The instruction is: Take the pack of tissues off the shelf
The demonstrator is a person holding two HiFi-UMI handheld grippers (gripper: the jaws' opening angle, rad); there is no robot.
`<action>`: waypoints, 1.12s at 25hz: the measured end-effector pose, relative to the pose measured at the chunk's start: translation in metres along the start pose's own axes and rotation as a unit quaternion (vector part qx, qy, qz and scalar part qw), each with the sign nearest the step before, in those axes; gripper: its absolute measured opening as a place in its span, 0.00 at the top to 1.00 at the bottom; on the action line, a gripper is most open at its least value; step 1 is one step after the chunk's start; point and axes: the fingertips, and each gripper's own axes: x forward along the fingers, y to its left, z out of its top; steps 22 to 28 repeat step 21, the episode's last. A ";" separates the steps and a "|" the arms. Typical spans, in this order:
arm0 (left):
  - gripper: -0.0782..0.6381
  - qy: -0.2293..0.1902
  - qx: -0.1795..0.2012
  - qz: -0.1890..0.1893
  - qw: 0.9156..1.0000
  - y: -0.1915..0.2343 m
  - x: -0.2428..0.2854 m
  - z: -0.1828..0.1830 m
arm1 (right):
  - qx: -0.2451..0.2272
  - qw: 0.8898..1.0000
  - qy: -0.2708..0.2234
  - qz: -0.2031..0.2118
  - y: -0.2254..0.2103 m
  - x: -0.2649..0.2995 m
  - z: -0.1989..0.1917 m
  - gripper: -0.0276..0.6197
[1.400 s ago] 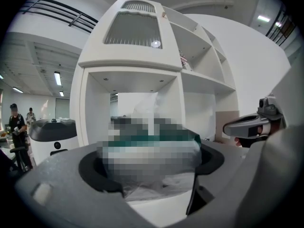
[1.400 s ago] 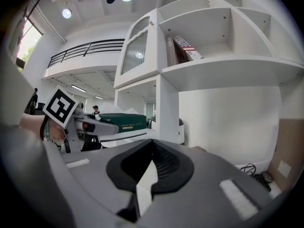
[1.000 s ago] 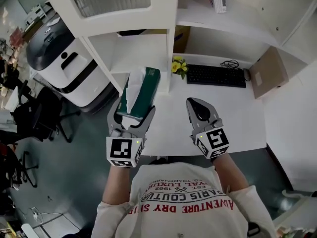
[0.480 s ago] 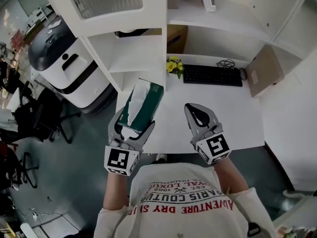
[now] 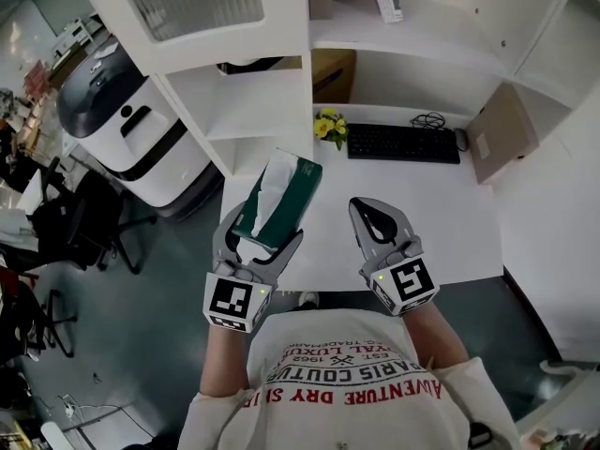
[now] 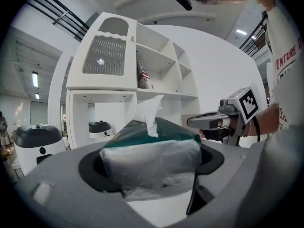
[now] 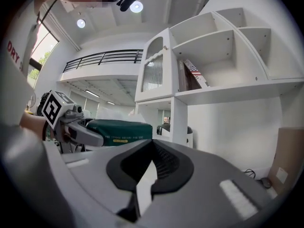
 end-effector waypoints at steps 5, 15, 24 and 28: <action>0.28 -0.005 -0.011 0.005 1.000 0.005 -0.002 0.002 | 0.005 1.000 0.006 -0.006 -0.003 0.003 -0.003 0.96; 0.28 0.002 -0.003 0.009 1.000 0.011 0.000 0.006 | 0.047 0.999 0.011 -0.014 -0.011 0.008 -0.005 0.96; 0.28 -0.001 -0.006 0.011 1.000 0.013 0.002 0.008 | 0.019 1.000 0.011 -0.013 -0.014 0.009 0.000 0.96; 0.28 -0.001 -0.006 0.011 1.000 0.013 0.002 0.008 | 0.019 1.000 0.011 -0.013 -0.014 0.009 0.000 0.96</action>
